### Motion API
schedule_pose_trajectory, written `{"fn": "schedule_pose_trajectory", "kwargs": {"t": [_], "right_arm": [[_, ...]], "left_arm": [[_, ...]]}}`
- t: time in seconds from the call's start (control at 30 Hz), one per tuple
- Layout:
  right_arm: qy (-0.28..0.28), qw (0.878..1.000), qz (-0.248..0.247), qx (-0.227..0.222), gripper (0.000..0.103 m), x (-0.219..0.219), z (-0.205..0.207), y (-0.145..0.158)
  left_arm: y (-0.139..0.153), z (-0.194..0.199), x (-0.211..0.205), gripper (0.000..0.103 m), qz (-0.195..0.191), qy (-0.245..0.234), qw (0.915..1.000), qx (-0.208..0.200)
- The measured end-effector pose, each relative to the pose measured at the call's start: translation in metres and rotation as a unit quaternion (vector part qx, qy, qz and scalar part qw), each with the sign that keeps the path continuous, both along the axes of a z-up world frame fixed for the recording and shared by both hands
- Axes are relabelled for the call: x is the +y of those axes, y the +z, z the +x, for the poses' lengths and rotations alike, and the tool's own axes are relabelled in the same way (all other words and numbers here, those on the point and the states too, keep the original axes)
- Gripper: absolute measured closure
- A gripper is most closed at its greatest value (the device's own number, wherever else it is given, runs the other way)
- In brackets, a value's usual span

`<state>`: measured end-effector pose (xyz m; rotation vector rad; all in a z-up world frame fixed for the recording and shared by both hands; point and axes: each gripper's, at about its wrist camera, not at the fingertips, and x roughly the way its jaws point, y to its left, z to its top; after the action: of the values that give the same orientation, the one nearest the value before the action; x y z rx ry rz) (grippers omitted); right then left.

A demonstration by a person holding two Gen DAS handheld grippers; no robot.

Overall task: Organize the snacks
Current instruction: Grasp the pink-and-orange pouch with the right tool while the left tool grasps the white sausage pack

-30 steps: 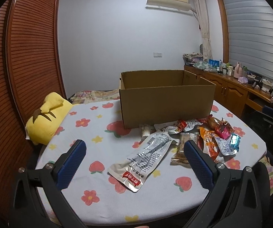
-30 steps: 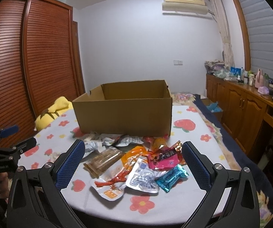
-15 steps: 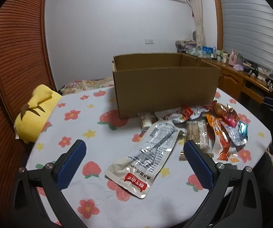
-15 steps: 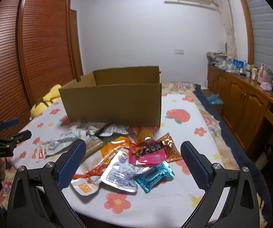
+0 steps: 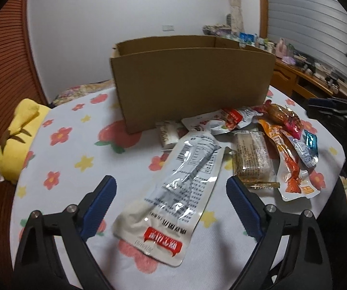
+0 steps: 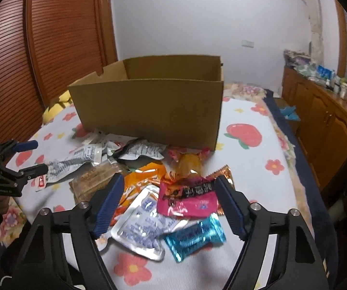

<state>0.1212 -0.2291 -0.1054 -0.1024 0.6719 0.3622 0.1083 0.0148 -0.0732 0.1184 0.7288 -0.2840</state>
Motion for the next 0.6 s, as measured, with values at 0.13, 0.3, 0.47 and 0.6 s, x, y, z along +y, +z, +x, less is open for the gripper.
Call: {"fn": "schedule_pose_trajectory", "kwargs": {"t": [0.13, 0.3, 0.47, 0.6], "right_arm": [[0.012, 0.999, -0.003, 0.035, 0.028, 0.003, 0.024, -0.004], [0.019, 0.997, -0.018, 0.073, 0.029, 0.002, 0.052, -0.012], [0.026, 0.994, -0.028, 0.102, 0.031, 0.005, 0.073, -0.016], [0.03, 0.992, -0.042, 0.118, 0.031, 0.008, 0.086, -0.02]], "left_arm": [[-0.001, 0.015, -0.006, 0.01, -0.001, -0.027, 0.9993, 0.023], [-0.007, 0.029, -0.016, 0.01, 0.017, -0.055, 0.9968, 0.055], [-0.012, 0.04, -0.02, 0.01, 0.017, -0.064, 0.9947, 0.078], [-0.011, 0.046, -0.024, 0.01, 0.013, -0.074, 0.993, 0.09]]}}
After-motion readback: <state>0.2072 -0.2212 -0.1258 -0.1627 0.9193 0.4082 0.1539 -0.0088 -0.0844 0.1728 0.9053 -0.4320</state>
